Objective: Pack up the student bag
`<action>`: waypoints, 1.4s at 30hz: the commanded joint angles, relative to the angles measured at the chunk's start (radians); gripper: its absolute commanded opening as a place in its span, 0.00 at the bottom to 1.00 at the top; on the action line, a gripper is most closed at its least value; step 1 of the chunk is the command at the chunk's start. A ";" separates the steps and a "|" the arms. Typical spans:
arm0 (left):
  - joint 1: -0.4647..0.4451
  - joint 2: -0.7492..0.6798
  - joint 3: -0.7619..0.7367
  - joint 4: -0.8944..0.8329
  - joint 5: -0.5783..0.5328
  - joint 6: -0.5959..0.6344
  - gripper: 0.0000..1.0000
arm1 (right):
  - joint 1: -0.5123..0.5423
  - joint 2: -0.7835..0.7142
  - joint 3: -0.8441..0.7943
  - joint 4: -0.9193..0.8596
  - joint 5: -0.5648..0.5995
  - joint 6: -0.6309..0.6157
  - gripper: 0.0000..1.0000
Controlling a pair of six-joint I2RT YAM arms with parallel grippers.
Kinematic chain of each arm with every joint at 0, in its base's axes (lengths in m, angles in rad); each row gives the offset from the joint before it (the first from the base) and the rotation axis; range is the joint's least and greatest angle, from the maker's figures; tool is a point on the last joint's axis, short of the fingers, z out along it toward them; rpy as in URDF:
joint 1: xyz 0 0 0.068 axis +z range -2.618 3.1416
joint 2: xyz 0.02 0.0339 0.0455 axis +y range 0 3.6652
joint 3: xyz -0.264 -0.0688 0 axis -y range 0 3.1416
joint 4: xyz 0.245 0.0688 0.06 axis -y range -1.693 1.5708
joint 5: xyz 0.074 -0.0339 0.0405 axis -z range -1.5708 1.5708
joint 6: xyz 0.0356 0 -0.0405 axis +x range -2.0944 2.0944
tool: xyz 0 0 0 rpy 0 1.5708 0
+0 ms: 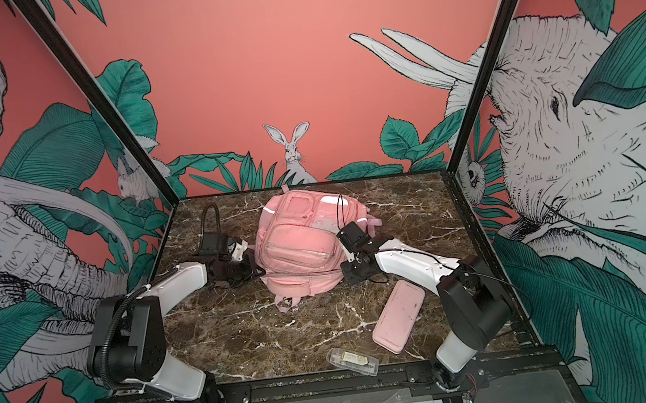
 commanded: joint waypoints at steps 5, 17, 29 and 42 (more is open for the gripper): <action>0.021 -0.042 0.002 0.049 0.041 -0.013 0.72 | 0.007 0.001 0.016 -0.030 -0.034 0.007 0.00; -0.176 -0.250 -0.214 0.067 0.006 -0.197 0.84 | 0.240 0.092 0.113 -0.018 -0.024 0.026 0.00; -0.244 -0.201 -0.238 0.247 -0.023 -0.343 0.85 | 0.302 0.129 0.181 0.000 -0.059 0.038 0.00; -0.262 -0.086 -0.150 0.170 -0.107 -0.259 0.17 | 0.320 0.127 0.161 0.006 -0.043 0.029 0.00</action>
